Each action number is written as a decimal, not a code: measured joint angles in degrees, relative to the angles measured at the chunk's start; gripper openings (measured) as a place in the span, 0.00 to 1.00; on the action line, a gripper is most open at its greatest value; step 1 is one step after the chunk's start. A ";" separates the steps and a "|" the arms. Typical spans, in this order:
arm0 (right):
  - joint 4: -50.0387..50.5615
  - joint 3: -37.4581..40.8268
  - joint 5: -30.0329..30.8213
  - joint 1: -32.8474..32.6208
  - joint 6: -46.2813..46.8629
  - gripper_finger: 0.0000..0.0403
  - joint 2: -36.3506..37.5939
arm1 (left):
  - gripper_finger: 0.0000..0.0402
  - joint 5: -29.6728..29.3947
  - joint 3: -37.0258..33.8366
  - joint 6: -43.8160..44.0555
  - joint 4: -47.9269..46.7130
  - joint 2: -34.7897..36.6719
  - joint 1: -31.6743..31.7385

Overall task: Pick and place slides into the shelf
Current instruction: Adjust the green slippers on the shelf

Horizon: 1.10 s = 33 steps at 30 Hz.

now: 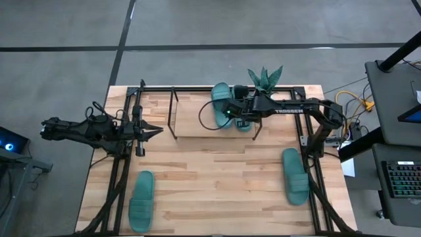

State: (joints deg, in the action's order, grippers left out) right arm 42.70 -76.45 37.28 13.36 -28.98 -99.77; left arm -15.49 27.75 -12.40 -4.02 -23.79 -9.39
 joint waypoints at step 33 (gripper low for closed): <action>-19.41 -1.22 -7.78 4.38 -16.16 0.40 -5.97 | 0.02 0.00 0.00 -0.04 -1.00 0.07 -0.02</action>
State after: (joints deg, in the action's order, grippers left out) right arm 23.29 -77.67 29.50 17.74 -45.14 -105.74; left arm -15.49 27.75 -12.45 -5.02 -23.73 -9.41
